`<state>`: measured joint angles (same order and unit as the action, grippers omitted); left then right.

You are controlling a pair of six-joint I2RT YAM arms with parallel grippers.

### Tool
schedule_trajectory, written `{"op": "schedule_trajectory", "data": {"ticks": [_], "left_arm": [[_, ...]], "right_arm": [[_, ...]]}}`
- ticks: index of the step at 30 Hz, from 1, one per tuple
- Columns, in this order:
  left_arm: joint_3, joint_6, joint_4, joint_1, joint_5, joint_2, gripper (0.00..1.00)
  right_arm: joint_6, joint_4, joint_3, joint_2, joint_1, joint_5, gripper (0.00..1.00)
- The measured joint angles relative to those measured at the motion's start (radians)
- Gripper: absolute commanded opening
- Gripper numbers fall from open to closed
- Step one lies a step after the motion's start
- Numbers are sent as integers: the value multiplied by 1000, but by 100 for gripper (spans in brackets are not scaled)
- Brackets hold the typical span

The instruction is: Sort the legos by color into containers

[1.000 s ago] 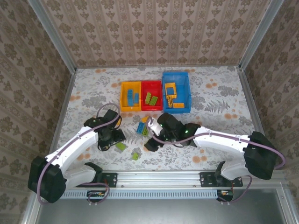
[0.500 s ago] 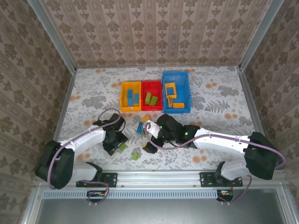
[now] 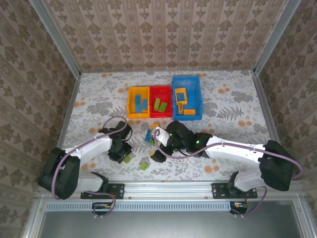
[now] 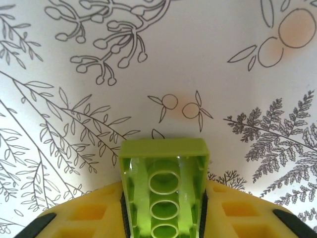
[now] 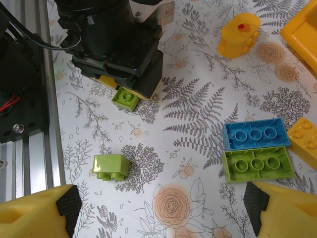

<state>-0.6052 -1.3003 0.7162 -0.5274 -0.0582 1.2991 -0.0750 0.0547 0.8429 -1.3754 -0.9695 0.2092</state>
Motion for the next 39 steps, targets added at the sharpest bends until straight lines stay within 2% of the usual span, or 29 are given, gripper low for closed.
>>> {"op": "schedule_trajectory", "data": {"ticks": [6,12,19,25,32,39], "left_arm": [[-24,56,-13,-2,16,-4,29],[-278,192,-3,-29,56,38,29],[-736,426,-6,-77,59,301,29],[-1055,594,-6,-88,33,583,29],[-1348,695,-2,-77,-18,879,29],[-1538,721,27,-45,-63,1044,45]], "right_arm": [[13,-4,0,3,12,-26,89],[104,-45,0,77,144,-76,91],[262,-124,15,128,325,-170,91],[373,-124,96,85,389,-224,90],[458,-126,106,84,435,-240,90],[476,-112,104,104,442,-241,90]]}}
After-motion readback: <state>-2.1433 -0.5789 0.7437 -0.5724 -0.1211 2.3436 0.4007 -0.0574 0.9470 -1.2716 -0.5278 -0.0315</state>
